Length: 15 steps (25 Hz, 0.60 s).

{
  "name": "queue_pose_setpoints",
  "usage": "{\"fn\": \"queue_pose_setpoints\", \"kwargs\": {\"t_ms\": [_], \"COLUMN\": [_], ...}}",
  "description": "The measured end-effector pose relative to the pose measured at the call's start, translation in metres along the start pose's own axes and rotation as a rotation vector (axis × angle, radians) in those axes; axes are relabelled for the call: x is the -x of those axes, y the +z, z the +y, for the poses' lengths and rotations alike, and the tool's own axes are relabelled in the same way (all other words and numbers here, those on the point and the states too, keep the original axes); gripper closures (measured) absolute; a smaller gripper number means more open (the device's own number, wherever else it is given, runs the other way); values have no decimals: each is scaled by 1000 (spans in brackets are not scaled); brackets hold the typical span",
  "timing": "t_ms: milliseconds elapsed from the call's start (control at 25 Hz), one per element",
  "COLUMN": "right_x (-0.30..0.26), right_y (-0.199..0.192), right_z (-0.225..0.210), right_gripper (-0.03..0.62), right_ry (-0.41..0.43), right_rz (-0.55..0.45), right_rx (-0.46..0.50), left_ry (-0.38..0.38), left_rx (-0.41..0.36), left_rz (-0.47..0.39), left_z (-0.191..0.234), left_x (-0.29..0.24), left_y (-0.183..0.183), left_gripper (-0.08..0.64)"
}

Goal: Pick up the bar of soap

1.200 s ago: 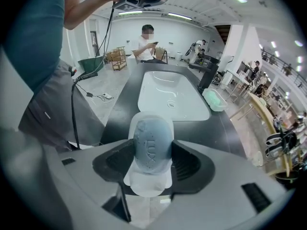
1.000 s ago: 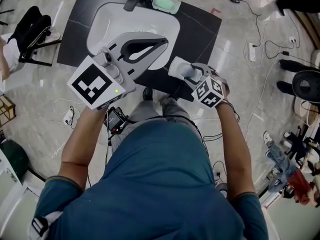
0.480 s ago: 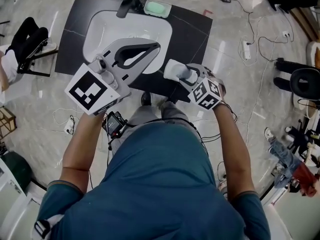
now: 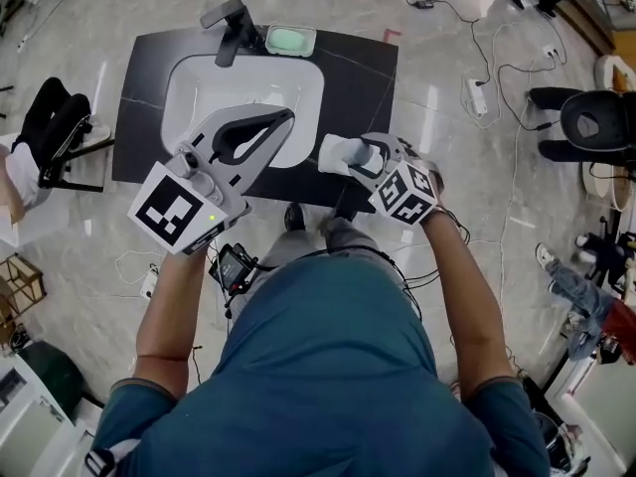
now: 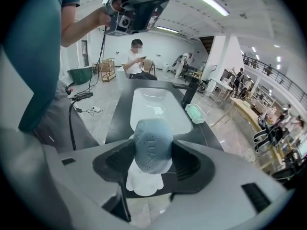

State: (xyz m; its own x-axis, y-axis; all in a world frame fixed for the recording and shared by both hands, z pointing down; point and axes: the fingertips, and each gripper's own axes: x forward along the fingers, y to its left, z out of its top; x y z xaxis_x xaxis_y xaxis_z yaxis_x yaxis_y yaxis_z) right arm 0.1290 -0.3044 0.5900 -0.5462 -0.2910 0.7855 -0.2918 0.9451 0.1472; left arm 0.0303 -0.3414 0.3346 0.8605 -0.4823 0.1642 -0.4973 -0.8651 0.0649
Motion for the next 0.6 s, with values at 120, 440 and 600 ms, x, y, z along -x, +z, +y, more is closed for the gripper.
{"fn": "queue_pose_setpoints", "kwargs": {"t_ms": [120,440,600], "right_x": [5,18,20], "right_y": [3,7,7], "right_z": [-5,-20,-34], "right_gripper": [333,333,333], "right_ry": [-18,-64,-93], "right_rz": [-14,-47,-54], "right_rx": [-13,-54,-71], "left_ry": [3,1,-3], "left_rx": [-8,1,12], "left_rz": [-10,5,22], "left_z": [0,-10,-15], "left_x": [1,5,8], "left_y": [2,-1,-5], "left_gripper": [557,557,557]}}
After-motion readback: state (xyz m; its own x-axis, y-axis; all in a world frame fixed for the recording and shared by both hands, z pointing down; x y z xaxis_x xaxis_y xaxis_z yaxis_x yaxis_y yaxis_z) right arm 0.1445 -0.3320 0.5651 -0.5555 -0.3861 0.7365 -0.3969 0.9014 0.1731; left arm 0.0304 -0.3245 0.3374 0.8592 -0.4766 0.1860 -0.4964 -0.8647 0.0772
